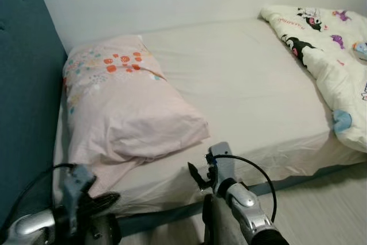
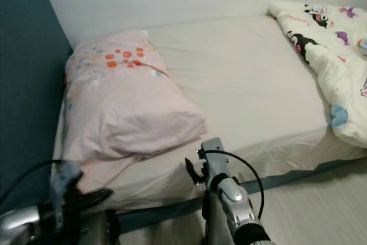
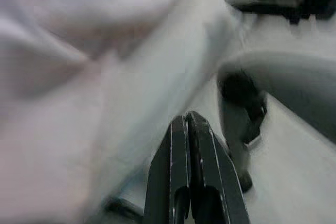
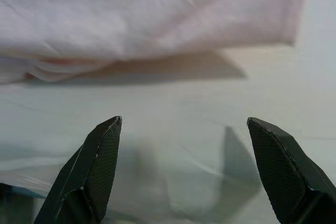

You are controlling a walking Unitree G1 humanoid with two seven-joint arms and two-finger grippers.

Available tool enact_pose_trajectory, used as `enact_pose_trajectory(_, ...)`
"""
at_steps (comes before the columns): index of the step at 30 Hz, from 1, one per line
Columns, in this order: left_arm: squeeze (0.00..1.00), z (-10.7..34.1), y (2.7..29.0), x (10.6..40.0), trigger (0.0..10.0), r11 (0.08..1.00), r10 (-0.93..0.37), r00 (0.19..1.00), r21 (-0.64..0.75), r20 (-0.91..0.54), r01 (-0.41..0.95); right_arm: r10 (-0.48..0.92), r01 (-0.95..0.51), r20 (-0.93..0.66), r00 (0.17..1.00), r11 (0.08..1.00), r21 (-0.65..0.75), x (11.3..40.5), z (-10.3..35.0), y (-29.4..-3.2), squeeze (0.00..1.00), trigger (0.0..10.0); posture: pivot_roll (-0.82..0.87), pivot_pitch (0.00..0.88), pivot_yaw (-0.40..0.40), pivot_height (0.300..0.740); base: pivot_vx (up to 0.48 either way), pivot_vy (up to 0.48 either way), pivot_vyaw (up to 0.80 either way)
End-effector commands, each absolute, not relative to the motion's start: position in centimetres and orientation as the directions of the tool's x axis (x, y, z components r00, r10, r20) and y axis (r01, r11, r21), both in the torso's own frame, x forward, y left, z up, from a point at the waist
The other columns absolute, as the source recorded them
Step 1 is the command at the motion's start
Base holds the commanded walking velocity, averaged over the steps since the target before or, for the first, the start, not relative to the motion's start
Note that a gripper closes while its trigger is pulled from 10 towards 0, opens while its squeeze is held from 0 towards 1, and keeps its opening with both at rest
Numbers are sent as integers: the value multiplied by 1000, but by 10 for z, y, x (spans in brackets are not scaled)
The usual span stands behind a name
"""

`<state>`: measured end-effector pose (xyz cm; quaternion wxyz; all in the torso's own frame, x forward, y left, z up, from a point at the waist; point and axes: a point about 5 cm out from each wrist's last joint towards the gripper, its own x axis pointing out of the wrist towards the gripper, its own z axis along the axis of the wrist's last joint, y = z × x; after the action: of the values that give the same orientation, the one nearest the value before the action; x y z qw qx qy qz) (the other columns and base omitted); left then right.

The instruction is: Clean up the room

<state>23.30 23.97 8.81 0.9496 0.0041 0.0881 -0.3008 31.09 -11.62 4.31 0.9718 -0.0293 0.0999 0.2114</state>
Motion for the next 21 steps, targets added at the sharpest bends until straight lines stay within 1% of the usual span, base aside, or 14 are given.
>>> enact_pose_trajectory(1, 0, 87, 244, 235, 10000, 885, -465, 874, -54, -141, 463, 396, -404, -201, 896, 915, 3, 307, 40, -116, 0, 10000, 18, 143, -45, 552, 0, 0, 0)
enact_pose_trajectory(2, 0, 84, 246, 238, 10000, 924, -383, 915, -55, -126, 379, 393, -400, -193, 899, 917, 4, 307, 40, -116, 0, 10000, 18, 140, -44, 552, 0, 0, 0)
enact_pose_trajectory(3, 0, 78, 251, 242, 10000, 970, -245, 958, -35, -150, 242, 393, -399, -181, 901, 917, 5, 307, 41, -116, 0, 10000, 21, 131, -45, 552, 0, 0, 0)
enact_pose_trajectory(4, 0, 68, 257, 245, 10000, 996, -87, 985, -16, -152, 86, 393, -398, -159, 906, 917, 0, 307, 44, -116, 0, 10000, 20, 121, -47, 552, 0, 0, 0)
enact_pose_trajectory(5, 0, 60, 256, 245, 10000, 999, -4, 988, -32, -157, -1, 392, -397, -150, 908, 918, -2, 308, 45, -117, 0, 10000, 18, 118, -46, 552, 0, 0, 0)
enact_pose_trajectory(7, 0, 56, 250, 244, 10000, 998, 21, 986, -53, -166, -30, 390, -395, -150, 909, 919, -8, 308, 45, -118, 0, 10000, 17, 117, -47, 552, 0, 0, 0)
enact_pose_trajectory(8, 0, 56, 250, 244, 10000, 998, 21, 986, -53, -166, -30, 390, -395, -150, 909, 919, -8, 308, 45, -118, 0, 10000, 17, 117, -47, 552, 0, 0, 0)
enact_pose_trajectory(9, 0, 53, 240, 243, 10000, 999, -7, 984, -47, -179, -2, 388, -394, -153, 909, 919, -13, 308, 45, -119, 0, 10000, 15, 114, -49, 552, 0, 0, 0)
enact_pose_trajectory(11, 0, 50, 213, 242, 10000, 990, -139, 965, -8, -221, 141, 381, -390, -166, 910, 921, -21, 308, 44, -121, 0, 10000, 11, 117, -49, 552, 0, 0, 0)
enact_pose_trajectory(12, 0, 50, 213, 242, 10000, 990, -139, 965, -8, -221, 141, 381, -390, -166, 910, 921, -21, 308, 44, -121, 0, 10000, 11, 117, -49, 552, 0, 0, 0)
enact_pose_trajectory(13, 0, 48, 202, 242, 10000, 977, -205, 948, 2, -242, 211, 379, -388, -168, 910, 921, -22, 309, 44, -122, 0, 10000, 7, 118, -52, 552, 0, 0, 0)
enact_pose_trajectory(14, 0, 48, 202, 242, 10000, 977, -205, 948, 2, -242, 211, 379, -388, -168, 910, 921, -22, 309, 44, -122, 0, 10000, 7, 118, -52, 552, 0, 0, 0)
enact_pose_trajectory(16, 0, 45, 191, 246, 10000, 953, -277, 920, 43, -277, 300, 378, -387, -166, 911, 922, -24, 310, 45, -122, 0, 10000, 1, 122, -57, 552, 0, 0, 0)
enact_pose_trajectory(21, 0, 44, 194, 265, 10000, 954, -217, 932, 139, -290, 266, 381, -390, -162, 910, 921, -27, 311, 47, -122, 0, 10000, -2, 126, -56, 552, 0, 0, 0)
